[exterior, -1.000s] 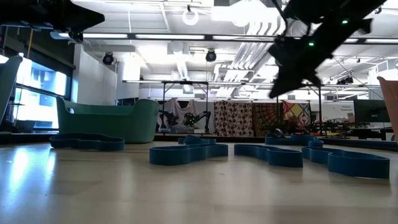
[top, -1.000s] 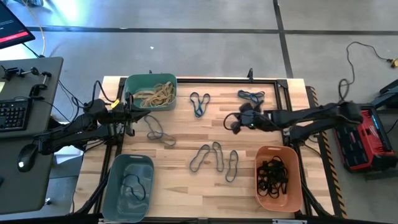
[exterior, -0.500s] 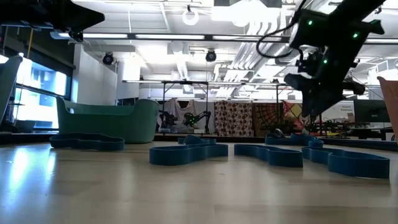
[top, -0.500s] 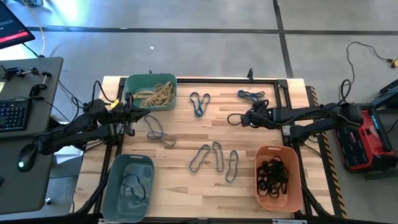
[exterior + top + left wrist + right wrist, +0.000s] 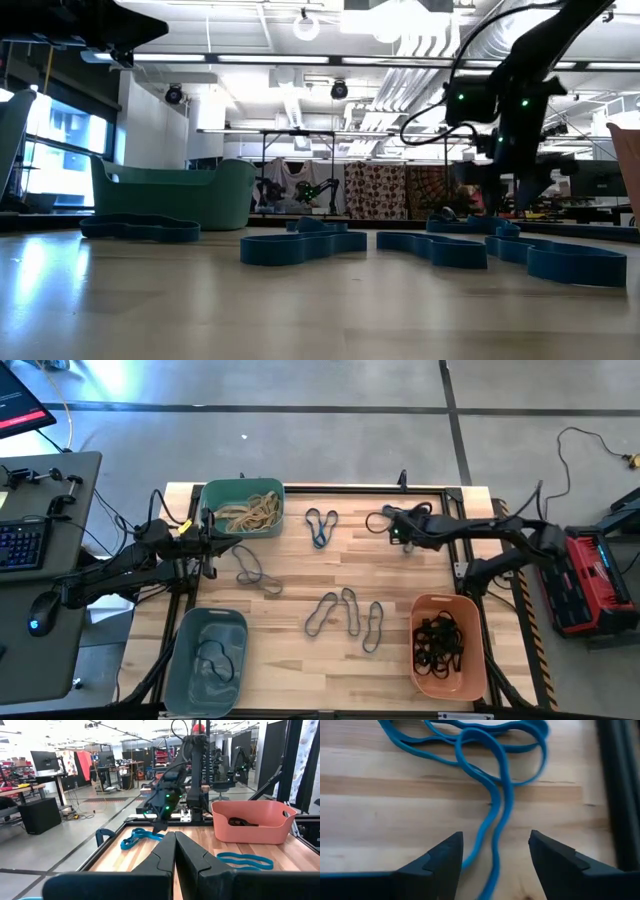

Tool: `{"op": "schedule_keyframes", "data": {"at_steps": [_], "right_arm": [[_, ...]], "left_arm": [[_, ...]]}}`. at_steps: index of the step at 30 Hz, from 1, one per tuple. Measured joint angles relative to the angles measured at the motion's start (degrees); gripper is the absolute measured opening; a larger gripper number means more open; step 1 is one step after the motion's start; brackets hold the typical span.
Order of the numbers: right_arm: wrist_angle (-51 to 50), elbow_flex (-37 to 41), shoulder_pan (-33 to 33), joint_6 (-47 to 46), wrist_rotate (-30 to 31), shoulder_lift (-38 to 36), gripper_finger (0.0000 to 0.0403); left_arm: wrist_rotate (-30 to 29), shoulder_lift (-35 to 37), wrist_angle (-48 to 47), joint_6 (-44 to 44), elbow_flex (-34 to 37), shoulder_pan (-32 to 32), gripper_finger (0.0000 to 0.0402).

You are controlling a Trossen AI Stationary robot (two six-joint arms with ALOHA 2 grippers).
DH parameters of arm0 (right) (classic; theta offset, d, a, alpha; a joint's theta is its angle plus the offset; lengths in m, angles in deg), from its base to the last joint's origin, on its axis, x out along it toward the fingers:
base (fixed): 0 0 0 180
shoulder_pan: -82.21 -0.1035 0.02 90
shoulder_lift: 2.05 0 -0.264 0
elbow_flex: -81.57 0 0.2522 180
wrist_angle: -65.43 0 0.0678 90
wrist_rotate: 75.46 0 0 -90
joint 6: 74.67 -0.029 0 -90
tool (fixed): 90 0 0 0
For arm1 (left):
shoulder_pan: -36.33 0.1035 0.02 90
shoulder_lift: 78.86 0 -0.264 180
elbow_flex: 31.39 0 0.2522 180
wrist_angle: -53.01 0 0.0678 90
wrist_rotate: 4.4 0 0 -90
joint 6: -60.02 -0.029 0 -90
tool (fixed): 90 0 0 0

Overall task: Sort rubber bands into baskets
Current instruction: Put the blue rubber band into the blue bin

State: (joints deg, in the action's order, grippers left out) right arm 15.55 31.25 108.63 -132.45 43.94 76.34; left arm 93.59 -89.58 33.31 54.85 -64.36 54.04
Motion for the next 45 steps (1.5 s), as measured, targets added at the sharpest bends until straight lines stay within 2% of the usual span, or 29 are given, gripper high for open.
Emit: {"op": "schedule_keyframes", "data": {"at_steps": [7,12,15,19,21,27,34,38,45], "right_arm": [[6.3,0.0,5.5,5.2,-3.0,5.8,0.0196],[8.8,-0.1,7.5,7.9,-4.2,8.9,0.0161],[10.2,-0.1,7.2,10.1,-4.8,9.2,0.0121],[11.1,-0.1,6.0,13.3,-5.5,9.2,0.0038],[11.1,-0.1,4.9,15.0,-5.4,9.3,0.0011],[10.9,-0.1,-1.3,15.9,-6.9,7.1,0.0006],[14.6,-0.3,-12.5,19.0,-6.1,1.8,0.0003],[15.6,-3.8,-19.6,21.4,-4.6,1.8,0.0002],[19.0,-13.7,-28.9,30.3,0.6,4.3,0.0001]], "left_arm": [[0.0,0.0,-0.2,0.0,0.0,0.0,0.0000],[0.0,0.0,-0.2,0.0,0.0,0.0,0.0000],[0.0,0.0,-0.2,0.0,0.0,0.0,0.0000],[0.0,0.0,-0.2,0.2,0.0,0.0,0.0000],[0.0,0.0,-0.2,0.4,0.0,0.0,0.0000],[0.0,0.0,-0.2,0.5,0.0,0.0,0.0000],[0.0,-0.1,-0.1,0.7,0.0,0.0,0.0000],[0.0,-1.9,0.8,0.7,0.0,-0.3,0.0001],[0.0,-9.5,1.9,0.7,0.0,-2.7,0.0020]]}}
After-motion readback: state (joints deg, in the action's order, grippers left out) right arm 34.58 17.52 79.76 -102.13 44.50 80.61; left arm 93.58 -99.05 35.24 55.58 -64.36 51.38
